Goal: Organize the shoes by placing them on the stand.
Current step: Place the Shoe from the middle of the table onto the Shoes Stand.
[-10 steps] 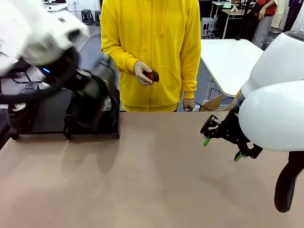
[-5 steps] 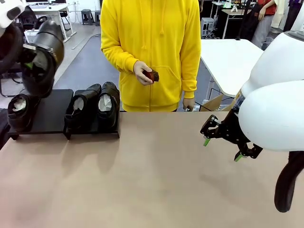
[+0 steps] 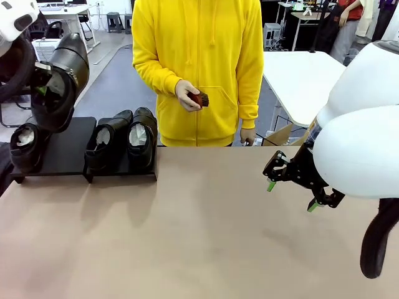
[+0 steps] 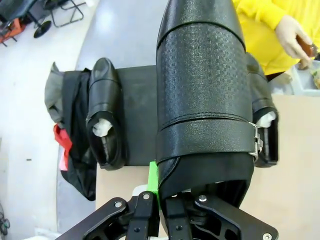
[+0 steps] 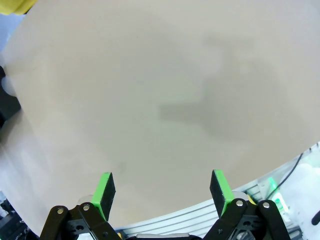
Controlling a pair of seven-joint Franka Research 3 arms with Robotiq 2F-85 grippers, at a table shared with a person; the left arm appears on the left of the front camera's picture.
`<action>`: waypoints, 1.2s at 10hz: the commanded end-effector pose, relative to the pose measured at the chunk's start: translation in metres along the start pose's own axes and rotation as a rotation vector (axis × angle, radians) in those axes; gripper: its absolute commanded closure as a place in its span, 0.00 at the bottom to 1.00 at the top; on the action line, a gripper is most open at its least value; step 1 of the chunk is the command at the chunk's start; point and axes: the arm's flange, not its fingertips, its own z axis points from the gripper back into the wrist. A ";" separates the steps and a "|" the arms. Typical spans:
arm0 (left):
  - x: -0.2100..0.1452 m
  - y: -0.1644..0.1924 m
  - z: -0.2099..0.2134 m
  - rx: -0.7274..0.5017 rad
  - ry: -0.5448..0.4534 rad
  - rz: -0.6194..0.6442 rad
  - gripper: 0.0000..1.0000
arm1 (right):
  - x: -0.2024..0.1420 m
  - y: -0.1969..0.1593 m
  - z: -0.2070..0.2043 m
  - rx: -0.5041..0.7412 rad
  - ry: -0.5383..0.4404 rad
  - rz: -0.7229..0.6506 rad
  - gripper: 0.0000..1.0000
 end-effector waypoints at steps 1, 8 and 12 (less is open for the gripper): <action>-0.003 0.019 -0.024 0.080 0.000 0.016 1.00 | 0.005 0.002 0.001 0.019 0.008 0.018 0.00; -0.033 0.042 -0.149 0.044 0.075 0.015 1.00 | 0.005 0.002 0.001 0.019 0.008 0.018 0.00; -0.038 0.041 -0.177 0.037 0.093 0.039 1.00 | 0.005 0.002 0.001 0.019 0.008 0.018 0.00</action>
